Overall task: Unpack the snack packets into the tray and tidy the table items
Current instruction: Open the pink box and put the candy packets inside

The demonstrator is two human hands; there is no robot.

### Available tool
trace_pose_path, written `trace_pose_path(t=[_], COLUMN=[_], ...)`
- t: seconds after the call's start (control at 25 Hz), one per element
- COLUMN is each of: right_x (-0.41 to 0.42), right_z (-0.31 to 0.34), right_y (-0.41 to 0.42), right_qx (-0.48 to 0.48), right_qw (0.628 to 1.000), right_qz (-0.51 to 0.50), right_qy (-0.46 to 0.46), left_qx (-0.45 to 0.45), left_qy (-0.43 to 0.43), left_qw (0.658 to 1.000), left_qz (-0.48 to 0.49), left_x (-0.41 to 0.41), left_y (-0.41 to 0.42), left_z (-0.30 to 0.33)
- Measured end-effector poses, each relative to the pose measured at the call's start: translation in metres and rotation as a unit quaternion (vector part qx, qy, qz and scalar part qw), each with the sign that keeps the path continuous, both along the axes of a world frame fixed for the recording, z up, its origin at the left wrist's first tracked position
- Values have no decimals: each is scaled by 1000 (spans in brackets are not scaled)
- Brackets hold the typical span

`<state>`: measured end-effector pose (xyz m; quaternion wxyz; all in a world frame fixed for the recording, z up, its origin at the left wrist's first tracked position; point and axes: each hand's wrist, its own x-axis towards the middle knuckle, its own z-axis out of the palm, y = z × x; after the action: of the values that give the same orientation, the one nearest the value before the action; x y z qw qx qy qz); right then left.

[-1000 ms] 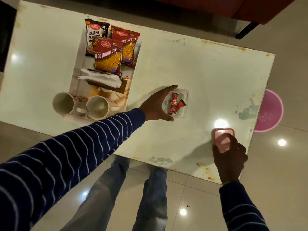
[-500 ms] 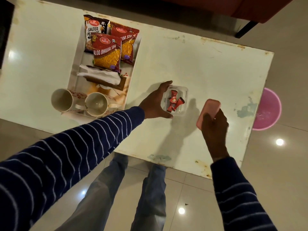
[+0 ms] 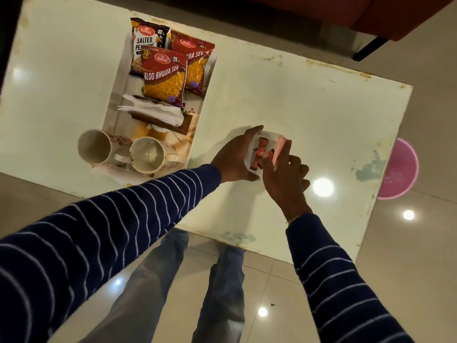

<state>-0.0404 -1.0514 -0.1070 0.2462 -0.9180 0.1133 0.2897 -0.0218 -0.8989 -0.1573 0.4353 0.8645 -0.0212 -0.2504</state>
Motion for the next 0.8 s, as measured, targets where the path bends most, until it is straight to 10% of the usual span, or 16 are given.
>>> trace_pose_path(t=[0.56, 0.8], right_x=[-5, 1], right_z=[5, 11], right_y=[15, 5], right_qx=[197, 350], right_qw=[973, 830], right_qz=[-105, -430], right_qy=[-55, 55], left_qx=[-75, -152], left_qy=[-146, -71], left_qw=[986, 986], left_qz=[22, 20], left_x=[-3, -4], left_y=[3, -3], left_z=[15, 42])
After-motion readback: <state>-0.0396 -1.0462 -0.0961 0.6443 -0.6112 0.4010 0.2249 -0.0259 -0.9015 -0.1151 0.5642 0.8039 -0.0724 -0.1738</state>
